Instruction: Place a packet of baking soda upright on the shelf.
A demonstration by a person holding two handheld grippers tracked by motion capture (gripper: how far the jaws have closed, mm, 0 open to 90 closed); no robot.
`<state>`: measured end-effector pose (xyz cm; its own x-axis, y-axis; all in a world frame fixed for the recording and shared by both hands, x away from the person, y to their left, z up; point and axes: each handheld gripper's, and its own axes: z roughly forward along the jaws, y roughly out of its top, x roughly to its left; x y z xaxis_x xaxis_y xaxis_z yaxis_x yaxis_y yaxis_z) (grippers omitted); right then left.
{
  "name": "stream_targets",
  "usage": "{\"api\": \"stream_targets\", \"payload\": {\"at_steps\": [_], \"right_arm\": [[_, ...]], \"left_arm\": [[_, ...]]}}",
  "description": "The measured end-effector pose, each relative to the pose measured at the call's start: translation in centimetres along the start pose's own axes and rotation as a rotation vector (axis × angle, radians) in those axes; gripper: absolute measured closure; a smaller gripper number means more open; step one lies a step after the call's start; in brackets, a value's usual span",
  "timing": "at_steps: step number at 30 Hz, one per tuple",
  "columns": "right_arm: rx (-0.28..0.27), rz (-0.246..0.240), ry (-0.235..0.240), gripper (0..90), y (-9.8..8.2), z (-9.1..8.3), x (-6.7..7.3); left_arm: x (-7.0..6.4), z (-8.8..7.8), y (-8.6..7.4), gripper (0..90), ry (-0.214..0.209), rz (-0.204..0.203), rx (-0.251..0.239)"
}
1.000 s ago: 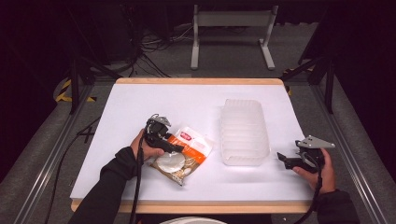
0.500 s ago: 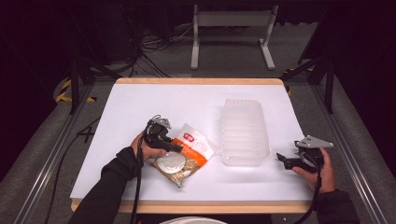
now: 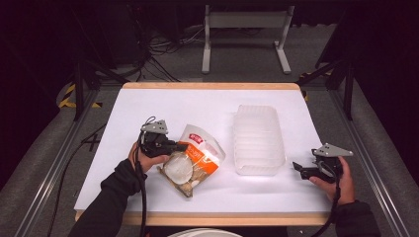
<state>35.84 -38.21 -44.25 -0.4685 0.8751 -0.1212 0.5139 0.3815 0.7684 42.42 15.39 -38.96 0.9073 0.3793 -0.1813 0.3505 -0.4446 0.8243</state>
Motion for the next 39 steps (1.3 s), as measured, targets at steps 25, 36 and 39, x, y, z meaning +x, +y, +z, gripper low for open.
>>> {"api": "stream_targets", "payload": {"at_steps": [25, 36, 39], "right_arm": [[-0.001, 0.001, -0.002, 11.4, 0.0, 0.0, 0.0], [-0.005, 0.004, -0.003, 11.4, 0.0, 0.0, 0.0], [-0.004, 0.003, -0.002, 11.3, 0.0, 0.0, 0.0]], "left_arm": [[-2.6, -4.5, 2.8, 90.0, 0.127, 0.051, -0.270], [-3.5, -2.3, 6.5, 90.0, 0.074, 0.083, -0.355], [-3.8, -1.5, 7.5, 90.0, 0.052, 0.087, -0.368]]}}
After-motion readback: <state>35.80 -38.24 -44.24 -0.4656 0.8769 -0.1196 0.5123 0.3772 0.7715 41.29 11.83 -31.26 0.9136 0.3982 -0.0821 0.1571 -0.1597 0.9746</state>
